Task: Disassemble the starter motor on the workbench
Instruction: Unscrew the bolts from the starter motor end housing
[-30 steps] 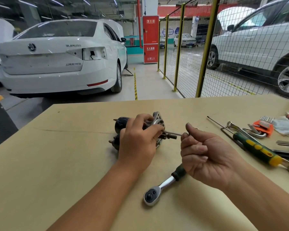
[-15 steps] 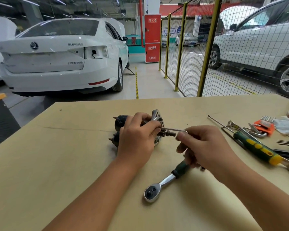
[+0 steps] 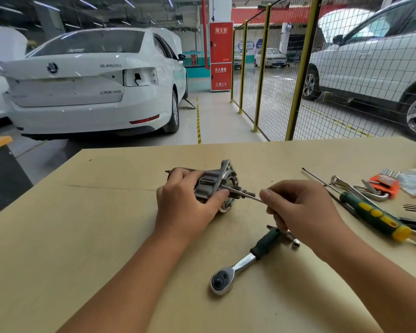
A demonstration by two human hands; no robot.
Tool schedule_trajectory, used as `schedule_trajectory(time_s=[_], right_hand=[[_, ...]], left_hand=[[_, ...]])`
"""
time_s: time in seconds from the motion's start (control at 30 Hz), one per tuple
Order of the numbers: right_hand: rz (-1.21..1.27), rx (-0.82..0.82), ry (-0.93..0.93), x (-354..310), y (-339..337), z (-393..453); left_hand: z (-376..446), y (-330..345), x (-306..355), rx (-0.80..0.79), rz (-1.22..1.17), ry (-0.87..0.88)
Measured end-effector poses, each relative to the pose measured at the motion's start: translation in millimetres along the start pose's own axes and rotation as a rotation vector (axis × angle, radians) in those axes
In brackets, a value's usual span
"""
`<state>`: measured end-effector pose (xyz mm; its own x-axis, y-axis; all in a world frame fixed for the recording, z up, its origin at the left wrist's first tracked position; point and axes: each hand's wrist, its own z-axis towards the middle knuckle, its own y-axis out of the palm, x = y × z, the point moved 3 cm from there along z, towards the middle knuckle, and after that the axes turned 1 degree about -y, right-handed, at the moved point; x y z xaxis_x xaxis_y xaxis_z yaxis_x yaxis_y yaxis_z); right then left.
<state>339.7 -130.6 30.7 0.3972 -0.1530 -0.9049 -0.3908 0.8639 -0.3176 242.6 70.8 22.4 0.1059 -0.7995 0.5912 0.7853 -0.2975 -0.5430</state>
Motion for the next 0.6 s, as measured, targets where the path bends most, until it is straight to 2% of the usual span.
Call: schedule_trajectory(time_s=[0.13,0.27,0.43,0.5,0.6], right_hand=[[-0.004,0.086,-0.105,0,2,-2],[0.469,0.12,0.025,3,6,-4],[0.707,0.163,0.122,11,10,-4],[0.73,0.203,0.129,11,11,-5],[0.599,0.198,0.021,9,13,-4]], left_hand=[[0,-3,1,0.016,-0.04,-0.009],[0,-4,-1,0.027,-0.086,-0.045],[-1,-4,-3,0.012,-0.142,-0.078],[-1,-3,-3,0.018,-0.149,-0.062],[-2,-1,-2,0.034,-0.133,-0.049]])
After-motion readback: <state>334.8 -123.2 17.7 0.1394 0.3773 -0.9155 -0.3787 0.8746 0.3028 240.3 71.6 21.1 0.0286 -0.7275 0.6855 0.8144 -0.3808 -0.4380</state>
